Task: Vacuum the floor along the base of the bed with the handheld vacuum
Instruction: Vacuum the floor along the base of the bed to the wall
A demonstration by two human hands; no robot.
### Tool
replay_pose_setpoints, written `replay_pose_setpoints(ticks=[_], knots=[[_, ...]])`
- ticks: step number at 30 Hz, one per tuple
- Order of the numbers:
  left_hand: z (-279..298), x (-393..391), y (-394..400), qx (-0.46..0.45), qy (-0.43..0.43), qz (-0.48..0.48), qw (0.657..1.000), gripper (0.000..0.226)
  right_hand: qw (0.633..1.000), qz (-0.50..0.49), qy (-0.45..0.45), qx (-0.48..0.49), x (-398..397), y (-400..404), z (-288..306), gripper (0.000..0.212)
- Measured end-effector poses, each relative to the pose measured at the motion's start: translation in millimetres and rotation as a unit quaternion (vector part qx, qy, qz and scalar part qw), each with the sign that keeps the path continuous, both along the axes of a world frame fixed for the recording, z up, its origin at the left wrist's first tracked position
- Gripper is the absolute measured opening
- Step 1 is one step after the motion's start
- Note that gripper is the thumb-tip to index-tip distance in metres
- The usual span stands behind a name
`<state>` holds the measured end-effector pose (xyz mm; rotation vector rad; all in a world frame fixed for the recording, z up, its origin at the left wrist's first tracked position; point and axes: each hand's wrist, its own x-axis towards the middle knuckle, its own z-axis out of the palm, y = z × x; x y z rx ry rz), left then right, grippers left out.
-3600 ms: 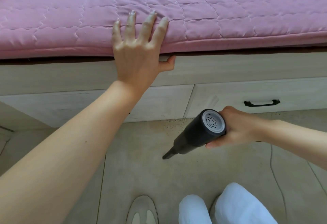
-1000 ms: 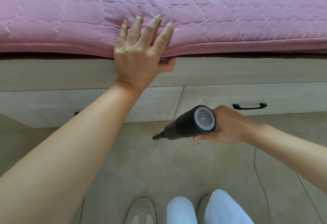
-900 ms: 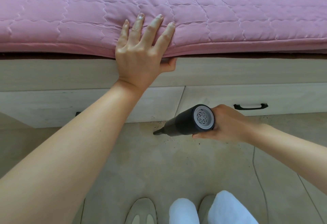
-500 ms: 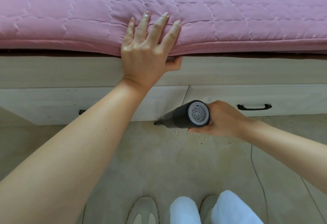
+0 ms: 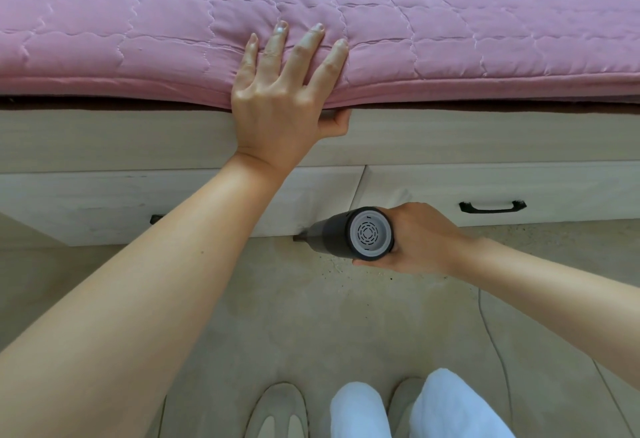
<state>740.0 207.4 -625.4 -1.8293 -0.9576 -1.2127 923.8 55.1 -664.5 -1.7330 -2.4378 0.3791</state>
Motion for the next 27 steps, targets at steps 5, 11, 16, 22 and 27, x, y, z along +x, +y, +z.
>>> replay_pose_setpoints(ticks=[5, 11, 16, 22, 27], knots=[[0.3, -0.3, 0.2, 0.002, 0.005, 0.004, 1.0, 0.061, 1.0, -0.017, 0.008, -0.016, 5.4, -0.5, 3.5, 0.064], [-0.7, -1.2, 1.0, 0.006, 0.007, 0.007, 1.0, 0.062, 0.998, -0.046, 0.007, -0.036, 19.5, -9.5, 13.3, 0.058], [-1.9, -0.7, 0.7, 0.007, 0.004, 0.007, 1.0, 0.061, 0.994, -0.085, 0.015, -0.065, 27.6, -13.6, 18.5, 0.038], [-2.0, -0.6, 1.3, 0.012, 0.005, 0.004, 1.0, 0.062, 0.992, -0.086, 0.034, -0.081, 25.8, -13.8, 25.6, 0.034], [-3.1, -0.9, 1.2, 0.017, 0.006, 0.007, 1.0, 0.059, 0.989, -0.085, 0.064, -0.107, 29.1, -18.1, 33.4, 0.032]])
